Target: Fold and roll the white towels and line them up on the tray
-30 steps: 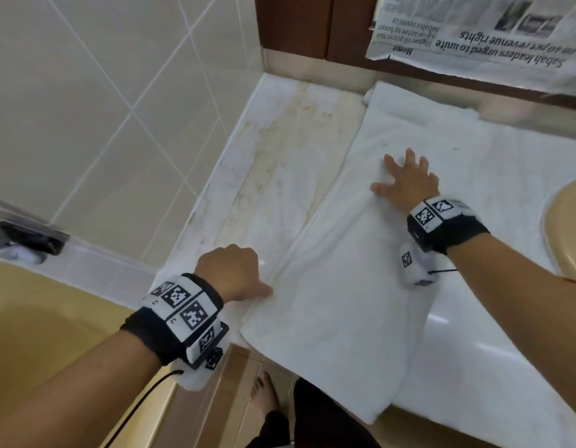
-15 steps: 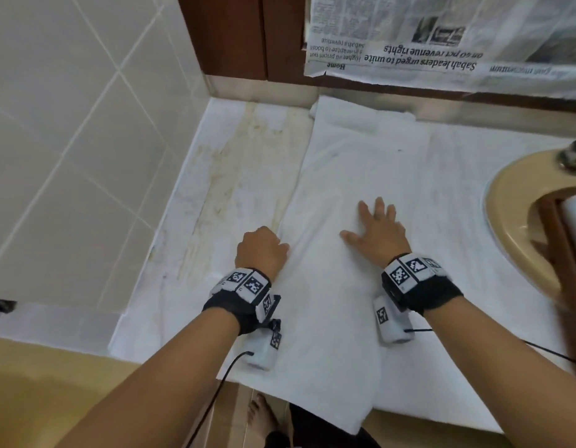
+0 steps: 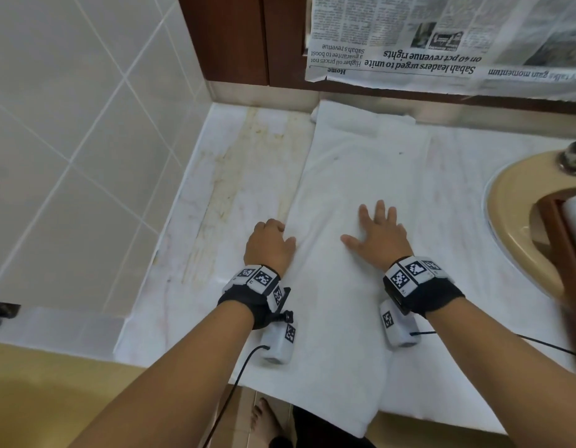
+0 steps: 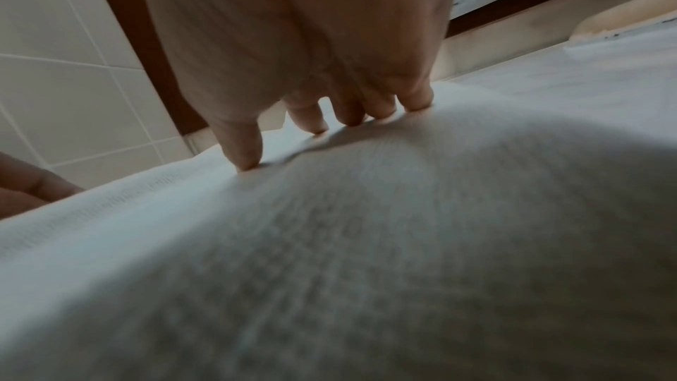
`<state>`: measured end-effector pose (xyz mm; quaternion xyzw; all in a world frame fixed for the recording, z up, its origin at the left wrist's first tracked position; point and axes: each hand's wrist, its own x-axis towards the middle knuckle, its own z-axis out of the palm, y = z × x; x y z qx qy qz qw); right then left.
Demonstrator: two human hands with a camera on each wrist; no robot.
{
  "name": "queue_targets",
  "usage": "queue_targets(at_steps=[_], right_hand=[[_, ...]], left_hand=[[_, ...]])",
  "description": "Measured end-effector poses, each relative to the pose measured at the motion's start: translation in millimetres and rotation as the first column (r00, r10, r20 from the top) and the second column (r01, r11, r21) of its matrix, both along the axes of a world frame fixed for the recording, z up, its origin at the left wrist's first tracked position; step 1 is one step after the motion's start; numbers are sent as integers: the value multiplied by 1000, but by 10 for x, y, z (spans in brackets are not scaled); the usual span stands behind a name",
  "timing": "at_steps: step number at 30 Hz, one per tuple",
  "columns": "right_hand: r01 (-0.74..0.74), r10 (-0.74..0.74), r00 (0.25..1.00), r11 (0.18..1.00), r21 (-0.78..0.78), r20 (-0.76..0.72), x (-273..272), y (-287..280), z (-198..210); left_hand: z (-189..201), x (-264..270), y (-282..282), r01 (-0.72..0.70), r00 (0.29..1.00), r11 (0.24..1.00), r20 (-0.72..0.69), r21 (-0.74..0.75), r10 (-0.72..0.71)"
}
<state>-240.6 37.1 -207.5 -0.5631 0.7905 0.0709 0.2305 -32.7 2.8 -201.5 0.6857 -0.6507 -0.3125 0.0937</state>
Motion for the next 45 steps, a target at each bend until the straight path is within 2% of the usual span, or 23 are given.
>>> queue_targets(at_steps=[8, 12, 14, 16, 17, 18, 20, 21, 22, 23, 24, 26, 29, 32, 34, 36, 38, 40, 43, 44, 45], right_hand=[[-6, 6, 1000, 1000, 23, 13, -14, 7, -2], [-27, 26, 1000, 998, 63, 17, 0, 27, 24], [-42, 40, 999, 995, 93, 19, -17, 12, 39], [-73, 73, 997, 989, 126, 7, -53, -29, 51], [-96, 97, 995, 986, 137, -2, -76, -68, 54], [-122, 125, 992, 982, 145, -12, -110, -122, 64], [-165, 173, 984, 974, 158, -35, -234, -265, 107], [-182, 193, 980, 969, 168, -50, -300, -348, 151], [-184, 199, 978, 967, 174, -68, -345, -410, 206], [-164, 180, 980, 973, 165, -84, -357, -441, 252], [-126, 140, 986, 981, 144, -90, -335, -420, 288], [-73, 76, 997, 990, 117, -24, -225, -218, 305], [-122, 99, 988, 973, 198, 122, -130, 388, 248], [-93, 87, 996, 966, 241, 36, -443, 823, 250], [46, -48, 999, 966, 253, 1, -621, 931, 270], [177, -180, 984, 965, 195, -2, -606, 971, 259], [171, -174, 984, 981, 96, 23, -444, 1004, 229], [90, -93, 993, 995, 38, 67, -256, 1055, 157], [67, -71, 992, 997, 42, 100, -112, 1159, 33], [63, -67, 994, 997, 47, 88, -105, 1191, 1], [53, -57, 996, 997, 58, 72, -105, 1224, -19]], left_hand=[[67, 33, -19, -3, 998, 986, -55, -165, -6], [96, 250, -207, -93, 989, 995, -113, 24, 95], [94, 285, -303, 0, 999, 999, -42, 46, 2], [113, 211, -385, 190, 980, 981, 60, -31, -188], [126, 140, -421, 315, 946, 945, 110, -89, -305], [127, 53, -460, 468, 879, 875, 171, -122, -446], [85, -139, -561, 751, 635, 658, 329, -52, -699], [45, -221, -612, 820, 512, 571, 402, 35, -760], [5, -282, -652, 846, 420, 520, 456, 115, -785], [-33, -325, -691, 850, 370, 500, 488, 166, -790], [-63, -366, -723, 843, 359, 503, 497, 190, -790], [-93, -458, -798, 824, 392, 531, 479, 197, -786], [-102, -575, -942, 799, 441, 571, 464, 188, -769], [-106, -667, -1062, 791, 444, 580, 467, 197, -765], [-85, -723, -1134, 776, 448, 592, 471, 217, -760], [-25, -797, -1193, 752, 443, 610, 494, 250, -748], [62, -896, -1126, 740, 467, 636, 513, 219, -720], [112, -980, -831, 789, 478, 601, 484, 130, -733], [13, -869, -235, 894, 364, 435, 390, 110, -846], [-41, -737, -156, 895, 348, 426, 390, 132, -852], [-93, -584, -159, 877, 375, 461, 406, 138, -834]])
